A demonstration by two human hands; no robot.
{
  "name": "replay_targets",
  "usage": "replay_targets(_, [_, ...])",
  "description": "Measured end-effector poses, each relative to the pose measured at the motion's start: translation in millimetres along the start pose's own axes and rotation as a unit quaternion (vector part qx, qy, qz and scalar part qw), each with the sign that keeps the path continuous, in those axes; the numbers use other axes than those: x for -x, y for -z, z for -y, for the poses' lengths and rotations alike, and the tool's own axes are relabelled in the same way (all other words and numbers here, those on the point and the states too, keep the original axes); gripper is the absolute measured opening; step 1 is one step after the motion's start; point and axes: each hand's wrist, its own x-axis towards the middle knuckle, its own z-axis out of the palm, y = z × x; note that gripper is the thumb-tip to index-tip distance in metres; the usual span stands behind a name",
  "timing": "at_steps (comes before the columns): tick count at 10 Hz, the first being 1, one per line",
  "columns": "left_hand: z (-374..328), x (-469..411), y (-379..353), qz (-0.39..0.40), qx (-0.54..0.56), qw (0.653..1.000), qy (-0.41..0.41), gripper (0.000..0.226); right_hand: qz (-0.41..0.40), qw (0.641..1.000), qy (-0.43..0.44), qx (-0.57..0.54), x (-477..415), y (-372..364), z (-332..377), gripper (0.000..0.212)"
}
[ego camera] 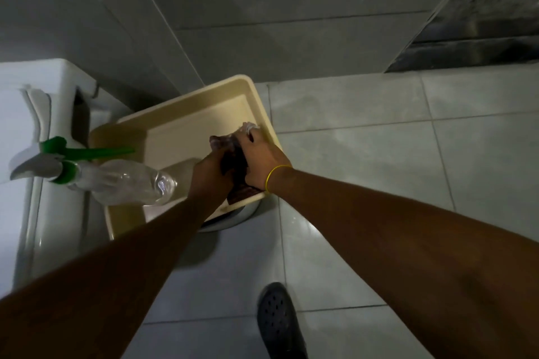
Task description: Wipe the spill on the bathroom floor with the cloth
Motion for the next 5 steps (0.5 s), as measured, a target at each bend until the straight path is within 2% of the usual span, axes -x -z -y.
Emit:
replay_targets(1, [24, -6, -10, 0.024, -0.139, 0.99, -0.018, 0.055, -0.015, 0.993, 0.008, 0.115, -1, -13, 1, 0.083])
replay_targets(2, [22, -1, -10, 0.032, -0.257, 0.966, 0.009, 0.063, -0.028, 0.981, 0.033, 0.187, 8, -7, 5, 0.064])
replay_targets(3, [-8, 8, 6, 0.041, -0.32, 0.946, 0.007, 0.064, -0.026, 0.98, 0.032, 0.196, 28, 23, 7, 0.045])
replay_targets(4, [-47, 15, 18, 0.038, -0.339, 0.94, -0.023, 0.063, -0.037, 0.985, 0.044, 0.163, 47, 55, 3, 0.045])
replay_targets(5, [-117, 40, 35, 0.016, -0.338, 0.937, -0.093, 0.054, -0.04, 0.978, 0.038, 0.201, 93, 113, -7, 0.049])
